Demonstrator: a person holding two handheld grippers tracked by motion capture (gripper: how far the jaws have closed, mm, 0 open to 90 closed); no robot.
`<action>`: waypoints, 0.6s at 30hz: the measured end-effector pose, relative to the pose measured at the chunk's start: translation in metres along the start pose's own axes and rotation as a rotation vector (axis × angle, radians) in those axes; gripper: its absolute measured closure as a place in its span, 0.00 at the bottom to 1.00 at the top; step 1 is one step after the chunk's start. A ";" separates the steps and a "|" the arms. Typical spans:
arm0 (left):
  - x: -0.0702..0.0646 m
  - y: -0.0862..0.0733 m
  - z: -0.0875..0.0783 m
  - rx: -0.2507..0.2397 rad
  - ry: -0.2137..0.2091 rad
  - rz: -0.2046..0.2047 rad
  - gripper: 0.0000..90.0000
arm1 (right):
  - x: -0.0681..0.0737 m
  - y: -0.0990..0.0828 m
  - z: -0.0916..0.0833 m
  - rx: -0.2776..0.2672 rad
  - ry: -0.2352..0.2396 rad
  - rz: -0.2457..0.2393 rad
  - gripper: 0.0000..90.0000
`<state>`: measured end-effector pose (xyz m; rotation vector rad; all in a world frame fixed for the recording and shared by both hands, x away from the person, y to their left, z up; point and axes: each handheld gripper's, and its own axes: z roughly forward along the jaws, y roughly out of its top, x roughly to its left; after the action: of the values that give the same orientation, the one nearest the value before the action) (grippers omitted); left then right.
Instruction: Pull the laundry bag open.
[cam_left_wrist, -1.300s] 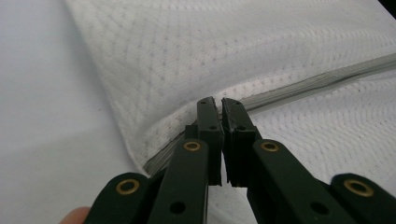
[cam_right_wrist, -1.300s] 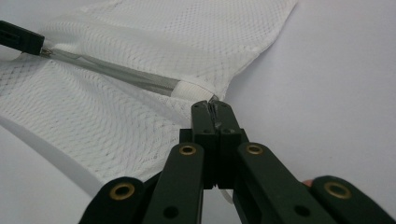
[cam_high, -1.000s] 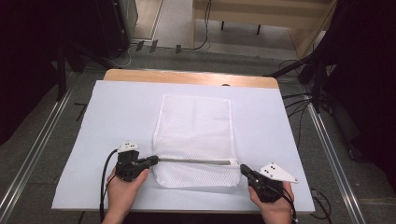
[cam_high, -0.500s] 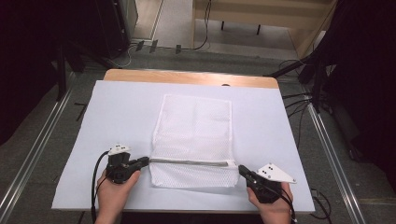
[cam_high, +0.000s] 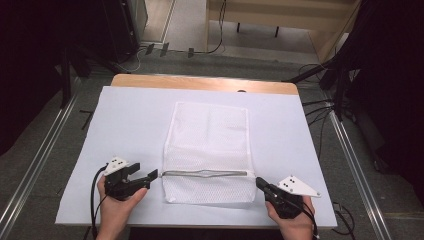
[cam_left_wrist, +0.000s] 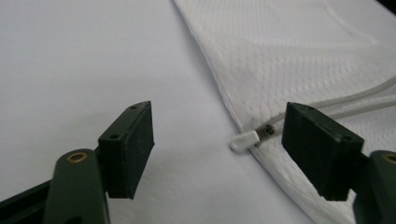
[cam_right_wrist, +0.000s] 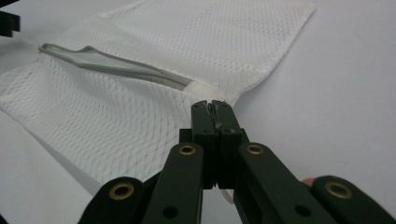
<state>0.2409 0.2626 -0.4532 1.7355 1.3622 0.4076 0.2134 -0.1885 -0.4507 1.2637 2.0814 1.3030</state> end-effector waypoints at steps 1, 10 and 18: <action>0.003 0.000 -0.003 -0.019 0.002 -0.001 0.23 | -0.002 0.000 0.000 -0.003 -0.004 0.003 1.00; 0.021 0.000 -0.021 -0.108 0.007 0.007 0.16 | -0.019 0.000 -0.002 -0.040 -0.004 0.064 0.51; 0.032 0.000 -0.026 -0.112 0.037 0.012 0.16 | -0.036 -0.001 -0.008 -0.050 -0.049 0.084 0.32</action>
<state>0.2333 0.3024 -0.4463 1.6524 1.3306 0.5147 0.2261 -0.2231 -0.4521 1.3610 1.9691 1.3373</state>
